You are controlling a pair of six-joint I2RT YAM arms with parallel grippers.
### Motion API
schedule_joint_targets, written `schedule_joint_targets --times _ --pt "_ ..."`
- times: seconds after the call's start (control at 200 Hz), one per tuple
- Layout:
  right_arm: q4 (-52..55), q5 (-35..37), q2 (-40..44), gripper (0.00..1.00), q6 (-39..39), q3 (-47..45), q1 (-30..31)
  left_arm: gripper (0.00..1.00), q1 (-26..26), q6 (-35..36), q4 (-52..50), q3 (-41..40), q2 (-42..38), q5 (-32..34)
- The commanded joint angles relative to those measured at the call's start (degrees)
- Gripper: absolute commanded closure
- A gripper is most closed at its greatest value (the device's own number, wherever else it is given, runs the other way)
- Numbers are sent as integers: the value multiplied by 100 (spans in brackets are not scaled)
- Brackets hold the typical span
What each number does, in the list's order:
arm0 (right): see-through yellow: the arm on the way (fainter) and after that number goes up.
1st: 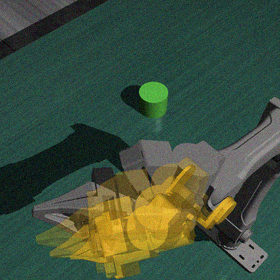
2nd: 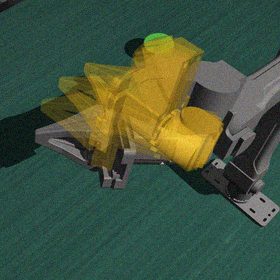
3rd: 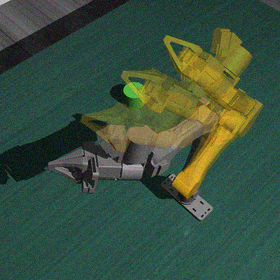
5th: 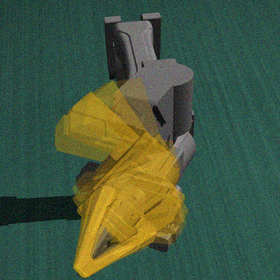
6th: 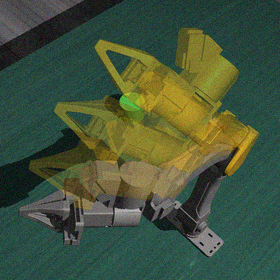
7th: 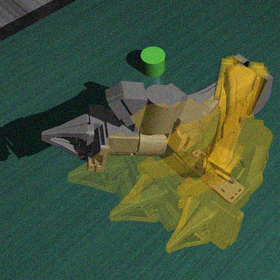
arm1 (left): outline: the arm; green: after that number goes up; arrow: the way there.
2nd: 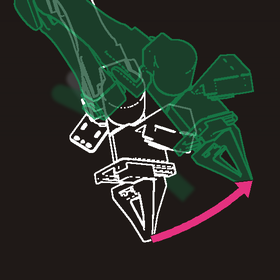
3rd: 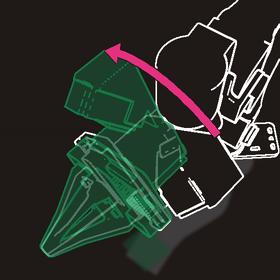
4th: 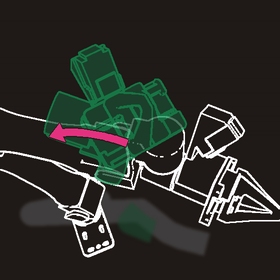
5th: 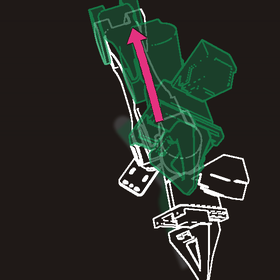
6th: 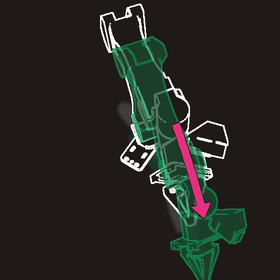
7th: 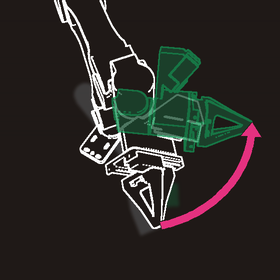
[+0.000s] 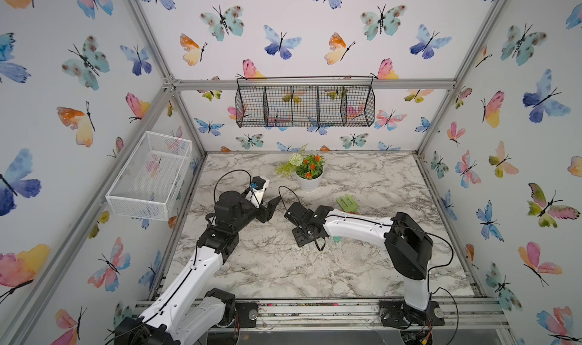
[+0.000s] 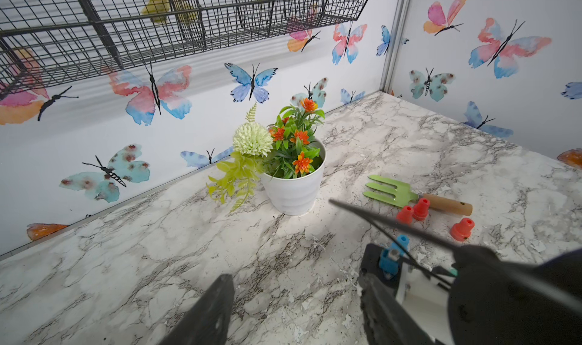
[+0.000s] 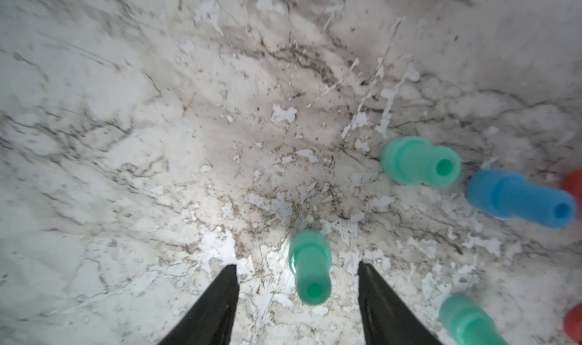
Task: Close the stamp cap
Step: Close the cover of the stamp, then reset both arms
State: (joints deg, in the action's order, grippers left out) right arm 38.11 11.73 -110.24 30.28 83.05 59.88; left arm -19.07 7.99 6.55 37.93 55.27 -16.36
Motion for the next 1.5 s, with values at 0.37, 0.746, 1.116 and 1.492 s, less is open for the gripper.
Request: schedule_joint_targets --times 0.37,0.746,1.116,1.492 --pt "-990 661 1481 2 -1195 -1098 -2260 2 570 -1400 703 -211 665 1718" --pt "-5438 2169 1996 3 -2360 -4080 -4229 2 1025 -1260 3053 -1605 1806 4452" --pt "-9156 1038 1879 3 -2977 -5876 -4935 2 1245 -1114 5101 -2409 2348 4071" --pt "-9987 -363 2187 3 -3236 -6535 -5177 2 1329 -852 5845 -2743 2558 3246"
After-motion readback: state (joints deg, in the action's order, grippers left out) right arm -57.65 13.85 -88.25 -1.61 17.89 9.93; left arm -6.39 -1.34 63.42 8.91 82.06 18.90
